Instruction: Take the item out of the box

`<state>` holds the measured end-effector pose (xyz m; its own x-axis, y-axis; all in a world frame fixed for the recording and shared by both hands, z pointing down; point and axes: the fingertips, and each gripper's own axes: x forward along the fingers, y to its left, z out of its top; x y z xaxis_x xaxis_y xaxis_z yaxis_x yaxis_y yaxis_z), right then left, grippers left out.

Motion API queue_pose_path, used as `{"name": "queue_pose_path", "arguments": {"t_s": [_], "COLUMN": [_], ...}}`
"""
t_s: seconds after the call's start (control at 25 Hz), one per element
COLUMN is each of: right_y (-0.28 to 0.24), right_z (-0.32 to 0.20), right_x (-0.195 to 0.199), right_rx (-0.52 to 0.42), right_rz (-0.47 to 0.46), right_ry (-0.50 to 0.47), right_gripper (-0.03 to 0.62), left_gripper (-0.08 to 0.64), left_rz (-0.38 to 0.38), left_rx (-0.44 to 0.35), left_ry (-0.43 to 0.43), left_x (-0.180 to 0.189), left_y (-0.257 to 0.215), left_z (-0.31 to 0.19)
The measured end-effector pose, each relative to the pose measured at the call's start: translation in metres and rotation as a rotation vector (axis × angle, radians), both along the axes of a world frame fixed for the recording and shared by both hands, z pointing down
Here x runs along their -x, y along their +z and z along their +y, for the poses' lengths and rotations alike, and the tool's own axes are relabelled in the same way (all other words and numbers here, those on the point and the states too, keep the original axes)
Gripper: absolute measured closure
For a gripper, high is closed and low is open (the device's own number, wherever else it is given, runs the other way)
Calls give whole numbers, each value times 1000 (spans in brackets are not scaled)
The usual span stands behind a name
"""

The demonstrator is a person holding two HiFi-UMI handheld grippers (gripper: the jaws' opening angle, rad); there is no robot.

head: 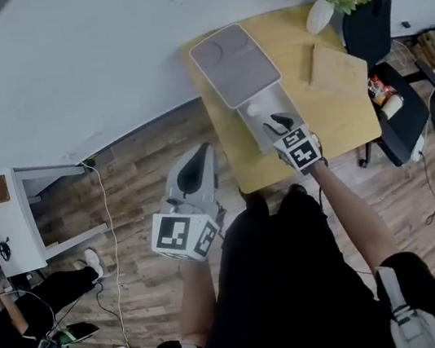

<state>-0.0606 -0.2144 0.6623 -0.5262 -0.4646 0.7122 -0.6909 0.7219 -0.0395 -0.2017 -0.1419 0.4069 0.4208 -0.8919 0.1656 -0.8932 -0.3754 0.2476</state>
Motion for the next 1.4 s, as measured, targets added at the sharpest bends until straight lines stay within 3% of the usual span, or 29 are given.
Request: {"name": "queue_pose_path", "arguments": {"t_s": [0.44,1.04,1.4], "right_y": [30,50,53], "right_z": [-22,-34,-40], "right_x": [14,35,39], "right_rx": [-5,-25,-23], "right_rz": [84,182,202], "right_ry": [-65,-162,-152], "right_gripper": [423,408,410], "left_gripper": [552,552,551], "left_rz": [-38,-55,-54], "left_rx": [18,37,39], "left_ry": [-13,-116,-142], "left_x": [10,35,43], "left_y": [3,-1,-3], "left_z": [9,38,46]}}
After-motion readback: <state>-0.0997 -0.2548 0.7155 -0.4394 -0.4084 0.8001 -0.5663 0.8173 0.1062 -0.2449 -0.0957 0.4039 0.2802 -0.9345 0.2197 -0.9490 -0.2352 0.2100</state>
